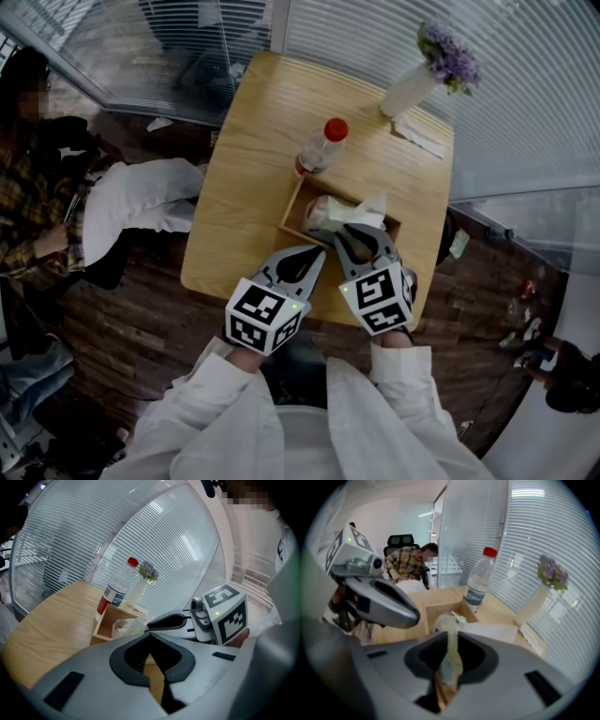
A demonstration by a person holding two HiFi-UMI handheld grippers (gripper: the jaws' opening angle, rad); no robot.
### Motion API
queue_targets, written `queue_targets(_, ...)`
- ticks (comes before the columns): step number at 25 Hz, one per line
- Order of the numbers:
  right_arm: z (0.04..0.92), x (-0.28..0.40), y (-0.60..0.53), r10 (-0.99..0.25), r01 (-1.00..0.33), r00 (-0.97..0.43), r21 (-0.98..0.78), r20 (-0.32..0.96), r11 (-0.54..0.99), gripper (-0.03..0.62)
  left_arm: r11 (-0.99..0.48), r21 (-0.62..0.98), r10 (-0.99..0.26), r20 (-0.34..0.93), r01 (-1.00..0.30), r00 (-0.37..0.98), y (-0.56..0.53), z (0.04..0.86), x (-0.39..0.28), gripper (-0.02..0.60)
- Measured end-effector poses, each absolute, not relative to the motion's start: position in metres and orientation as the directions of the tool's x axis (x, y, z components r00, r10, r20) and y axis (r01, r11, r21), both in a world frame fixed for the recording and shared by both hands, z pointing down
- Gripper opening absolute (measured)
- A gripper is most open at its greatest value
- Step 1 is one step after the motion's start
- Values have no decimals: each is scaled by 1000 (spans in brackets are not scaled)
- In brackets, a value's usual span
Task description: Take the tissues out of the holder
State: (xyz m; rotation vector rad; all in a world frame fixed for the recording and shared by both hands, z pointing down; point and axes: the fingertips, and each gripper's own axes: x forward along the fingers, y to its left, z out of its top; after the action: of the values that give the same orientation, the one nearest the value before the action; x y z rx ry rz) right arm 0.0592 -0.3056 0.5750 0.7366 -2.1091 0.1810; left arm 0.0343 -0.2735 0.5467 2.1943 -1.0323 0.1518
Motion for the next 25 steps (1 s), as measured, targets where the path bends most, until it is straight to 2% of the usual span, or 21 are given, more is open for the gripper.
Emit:
queue_targets(11, 579, 61, -304, -443, -573, -437, 137, 783, 808, 40, -434, 542, -640, 377, -720, 670, -275, 546, 33, 8)
queue_targets(14, 578, 60, -304, -450, -576, -440, 140, 777, 805, 14, -433, 543, -638, 379, -720, 670, -274, 545, 32, 8)
queue_targets(25, 574, 62, -304, -479, -586, -430, 167, 765, 793, 12, -431, 524, -647, 388, -734, 657, -277, 545, 25, 8)
